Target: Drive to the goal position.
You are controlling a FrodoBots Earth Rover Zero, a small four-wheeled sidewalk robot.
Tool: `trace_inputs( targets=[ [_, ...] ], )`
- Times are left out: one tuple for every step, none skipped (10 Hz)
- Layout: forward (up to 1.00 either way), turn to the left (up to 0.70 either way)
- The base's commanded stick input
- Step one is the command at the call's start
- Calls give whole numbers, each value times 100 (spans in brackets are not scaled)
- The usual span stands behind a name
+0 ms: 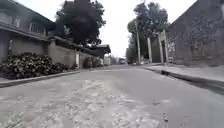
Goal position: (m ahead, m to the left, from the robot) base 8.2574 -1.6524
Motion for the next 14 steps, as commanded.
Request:
trace_inputs(
  targets=[
    [100,0],
    [100,0],
    [100,0],
    [100,0],
    [100,0],
    [100,0],
    [100,0],
    [100,0],
    [100,0],
    [100,0],
    [100,0],
    [100,0],
    [100,0],
    [100,0]
  ],
)
